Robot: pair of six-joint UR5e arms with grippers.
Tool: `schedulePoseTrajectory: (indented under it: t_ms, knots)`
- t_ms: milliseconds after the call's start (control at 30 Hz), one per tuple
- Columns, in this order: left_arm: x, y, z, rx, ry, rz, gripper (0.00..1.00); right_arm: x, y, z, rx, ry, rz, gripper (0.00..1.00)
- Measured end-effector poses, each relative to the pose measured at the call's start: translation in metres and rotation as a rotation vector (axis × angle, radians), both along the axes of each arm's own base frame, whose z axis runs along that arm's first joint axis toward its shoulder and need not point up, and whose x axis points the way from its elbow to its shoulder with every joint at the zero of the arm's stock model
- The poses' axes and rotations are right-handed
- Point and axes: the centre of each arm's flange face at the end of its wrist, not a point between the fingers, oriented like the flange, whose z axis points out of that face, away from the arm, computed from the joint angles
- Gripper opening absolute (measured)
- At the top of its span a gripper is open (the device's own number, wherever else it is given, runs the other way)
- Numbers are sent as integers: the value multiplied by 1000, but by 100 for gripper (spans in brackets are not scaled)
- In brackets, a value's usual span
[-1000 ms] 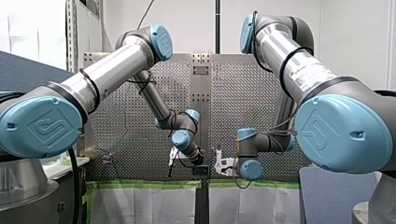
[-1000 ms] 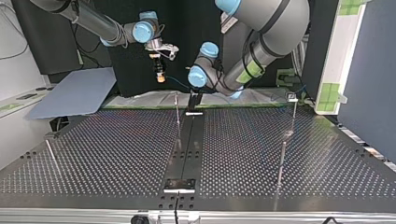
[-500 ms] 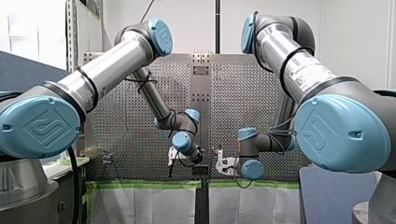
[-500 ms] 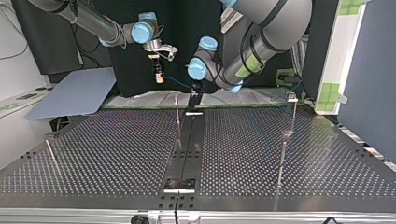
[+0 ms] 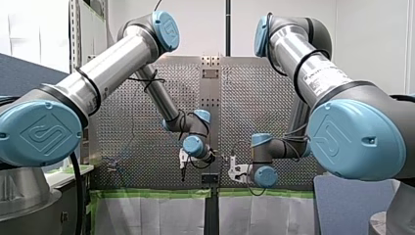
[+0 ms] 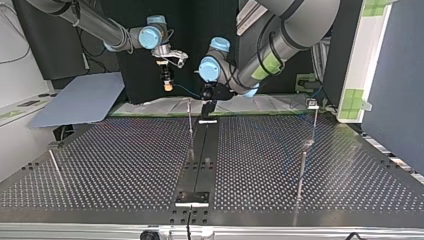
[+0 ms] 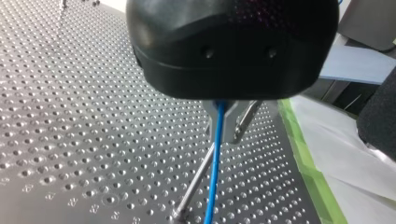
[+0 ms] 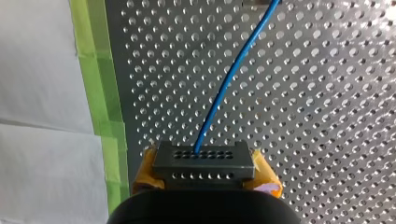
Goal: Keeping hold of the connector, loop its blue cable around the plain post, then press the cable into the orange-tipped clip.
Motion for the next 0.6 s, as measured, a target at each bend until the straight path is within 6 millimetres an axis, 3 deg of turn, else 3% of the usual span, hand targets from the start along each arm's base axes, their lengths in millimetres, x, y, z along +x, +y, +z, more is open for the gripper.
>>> schedulePoseTrajectory:
  t_ms: [600]
  knots:
    - [-5,-2,-4,74,-38,38,0,-18,-32,7,0,-1,-55,0]
